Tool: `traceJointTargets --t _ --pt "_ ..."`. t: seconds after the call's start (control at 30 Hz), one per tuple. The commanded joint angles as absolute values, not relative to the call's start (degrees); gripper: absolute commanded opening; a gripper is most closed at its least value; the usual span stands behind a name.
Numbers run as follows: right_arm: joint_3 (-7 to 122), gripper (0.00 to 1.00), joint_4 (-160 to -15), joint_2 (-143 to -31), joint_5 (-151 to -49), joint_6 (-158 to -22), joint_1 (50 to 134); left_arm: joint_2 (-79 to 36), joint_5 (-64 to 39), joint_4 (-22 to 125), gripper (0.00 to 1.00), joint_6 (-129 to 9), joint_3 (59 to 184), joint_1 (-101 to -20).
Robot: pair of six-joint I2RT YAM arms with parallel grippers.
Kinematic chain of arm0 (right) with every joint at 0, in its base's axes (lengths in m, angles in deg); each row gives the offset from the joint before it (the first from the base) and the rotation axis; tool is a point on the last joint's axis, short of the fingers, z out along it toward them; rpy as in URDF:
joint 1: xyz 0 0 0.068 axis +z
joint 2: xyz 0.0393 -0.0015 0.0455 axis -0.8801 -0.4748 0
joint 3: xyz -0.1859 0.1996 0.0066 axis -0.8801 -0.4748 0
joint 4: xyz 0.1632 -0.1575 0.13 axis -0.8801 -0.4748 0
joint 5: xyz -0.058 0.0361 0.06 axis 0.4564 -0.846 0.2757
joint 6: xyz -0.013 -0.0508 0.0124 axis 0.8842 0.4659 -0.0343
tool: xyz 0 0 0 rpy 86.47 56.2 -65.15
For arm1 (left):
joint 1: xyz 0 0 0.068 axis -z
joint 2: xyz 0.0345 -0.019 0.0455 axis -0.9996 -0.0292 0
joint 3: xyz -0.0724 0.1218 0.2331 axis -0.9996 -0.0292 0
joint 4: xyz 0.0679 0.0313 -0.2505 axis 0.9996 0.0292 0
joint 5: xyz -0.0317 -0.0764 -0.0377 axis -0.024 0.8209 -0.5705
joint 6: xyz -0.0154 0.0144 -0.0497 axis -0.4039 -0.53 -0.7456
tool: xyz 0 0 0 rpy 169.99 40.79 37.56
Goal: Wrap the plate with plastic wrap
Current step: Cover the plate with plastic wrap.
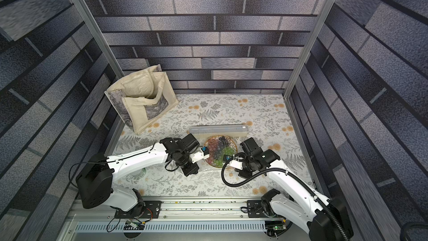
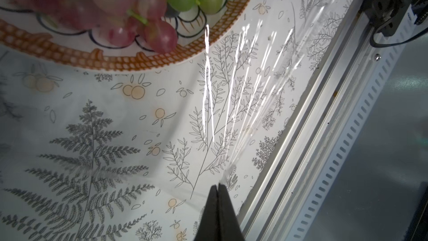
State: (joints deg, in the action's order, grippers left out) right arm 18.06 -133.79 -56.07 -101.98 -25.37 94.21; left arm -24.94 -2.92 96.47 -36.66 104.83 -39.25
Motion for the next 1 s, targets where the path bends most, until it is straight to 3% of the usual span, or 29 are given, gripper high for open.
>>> traceJointTargets --t 0.0,0.6,0.97 --pt "16.73 0.00 -133.31 -58.09 -100.36 -26.63 95.18 -26.93 -2.93 97.07 0.00 -36.20 105.05 -39.69" --pt "14.80 0.00 -127.45 -65.19 -93.65 -29.81 96.19 -34.94 -4.09 95.88 0.00 -33.79 110.31 -43.97" --pt "17.76 0.41 -130.14 -63.14 -91.57 -31.31 96.18 -36.70 -5.12 94.33 0.00 -34.82 112.43 -44.54"
